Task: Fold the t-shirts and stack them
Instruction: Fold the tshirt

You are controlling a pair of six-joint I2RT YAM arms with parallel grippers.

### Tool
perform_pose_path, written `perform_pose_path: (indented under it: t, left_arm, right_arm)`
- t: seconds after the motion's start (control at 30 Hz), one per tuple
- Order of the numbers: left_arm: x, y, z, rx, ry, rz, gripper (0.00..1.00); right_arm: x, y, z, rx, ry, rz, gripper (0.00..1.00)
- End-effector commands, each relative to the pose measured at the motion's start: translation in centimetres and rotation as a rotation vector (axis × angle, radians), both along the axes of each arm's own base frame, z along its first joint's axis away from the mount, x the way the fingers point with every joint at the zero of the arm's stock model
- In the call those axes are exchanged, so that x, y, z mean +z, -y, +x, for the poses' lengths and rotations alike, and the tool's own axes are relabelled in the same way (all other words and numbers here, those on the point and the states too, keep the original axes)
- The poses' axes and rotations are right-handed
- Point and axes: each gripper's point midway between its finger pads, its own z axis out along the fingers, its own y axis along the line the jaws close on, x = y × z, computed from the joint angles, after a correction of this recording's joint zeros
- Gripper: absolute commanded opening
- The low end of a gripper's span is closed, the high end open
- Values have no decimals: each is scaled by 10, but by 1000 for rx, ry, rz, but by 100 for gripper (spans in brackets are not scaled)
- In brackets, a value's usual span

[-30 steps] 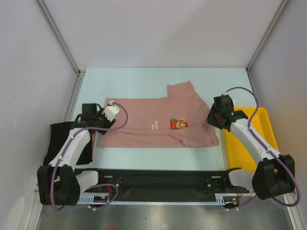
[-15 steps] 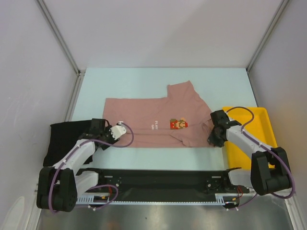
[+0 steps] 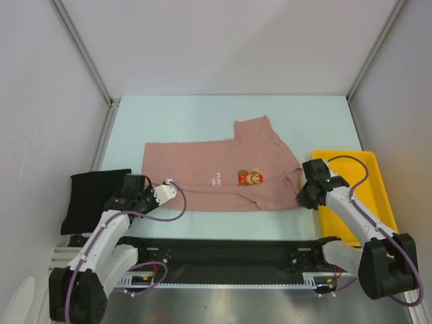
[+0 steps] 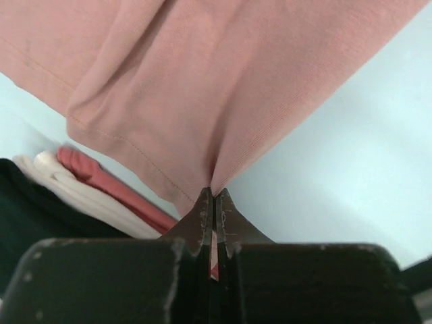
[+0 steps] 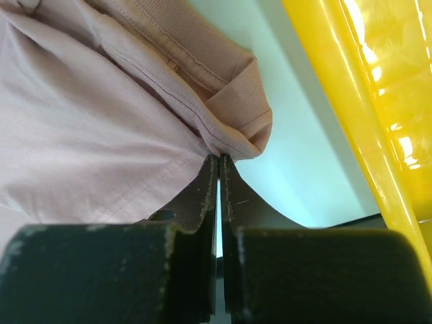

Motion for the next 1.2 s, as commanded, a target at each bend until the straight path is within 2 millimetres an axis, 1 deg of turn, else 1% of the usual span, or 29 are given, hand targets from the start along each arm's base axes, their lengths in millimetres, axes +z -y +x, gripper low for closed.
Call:
perform_pose_path:
  t: [0.0,0.07,0.23,0.27,0.3,0.33,0.37,0.4,0.43,0.47,0.5,0.57,0.6,0.63,0.67,0.7,0.73,0.77,0.8,0.83,0.9,0.93,0.97,1.0,1.03,1.07,1.1,1.13,1.17]
  left_arm:
    - [-5,-4,-26,-66,-81,41,0]
    - [-10,-3,-34,-77,-110,35,0]
    - [-9,7,-48,-107,-161,-18,1]
    - [-8,9,-47,-113,-159,-27,0]
    - [-4,12,-45,-124,-153,-38,9]
    - [-2,13,-43,-124,-153,-46,56]
    - [1,17,-40,-131,-146,-64,77]
    - [13,19,-32,-138,-126,-73,91]
    - [20,22,-27,-139,-122,-86,98]
    - [29,26,-21,-142,-109,-106,99]
    - [54,36,-5,-142,-49,-158,100]
    - [75,47,15,-113,-22,-234,100]
    - [103,52,41,-42,63,-306,100]
    - [111,52,56,14,84,-339,100]
    - [107,51,70,146,46,-401,98]
    - [121,43,96,225,106,-414,94]
    - [121,40,106,283,89,-432,85]
    - [120,37,114,335,72,-446,82]
    - [112,32,130,434,24,-481,79]
    - [109,33,138,473,6,-498,78]
    - [97,15,162,605,-13,-532,74]
    - [91,5,171,653,-1,-511,72]
    - [87,-1,179,681,8,-496,71]
    - [91,-8,195,711,48,-494,70]
    - [72,-15,202,748,20,-463,69]
    - [65,-17,206,775,2,-461,68]
    - [67,-22,218,796,5,-470,68]
    - [50,-22,221,813,-44,-473,70]
    - [45,-22,224,832,-64,-482,71]
  right_arm:
    - [-8,5,-29,-54,-81,-7,0]
    - [-3,-1,-30,-57,-81,7,0]
    - [13,8,-37,-99,-26,-21,0]
    - [15,7,-35,-100,-10,-8,13]
    - [18,5,-30,-93,14,4,27]
    - [20,2,-27,-85,26,18,38]
    - [29,-2,-18,-73,50,34,54]
    - [37,-5,-11,-46,70,38,64]
    - [45,-10,-1,-20,98,43,68]
    - [51,-13,6,5,103,42,79]
    - [80,-20,27,32,181,52,79]
    - [104,-31,54,123,251,34,80]
    - [127,-37,72,164,320,39,80]
    - [142,-44,93,236,390,27,80]
    - [148,-46,107,269,414,16,79]
    - [155,-53,135,294,439,10,78]
    - [155,-54,146,344,434,-10,77]
    - [153,-52,160,348,428,-25,75]
    - [130,-51,178,356,363,-35,75]
    - [141,-52,198,357,396,-27,74]
    - [130,-54,224,389,386,30,67]
    - [117,-60,249,407,369,37,63]
    - [111,-61,260,428,359,22,53]
    - [101,-62,268,433,334,12,49]
    - [66,-62,279,431,257,6,47]
    - [73,-65,297,430,282,5,47]
    - [62,-67,302,433,246,7,50]
    - [34,-69,308,438,189,22,56]
    - [40,-74,323,447,215,23,59]
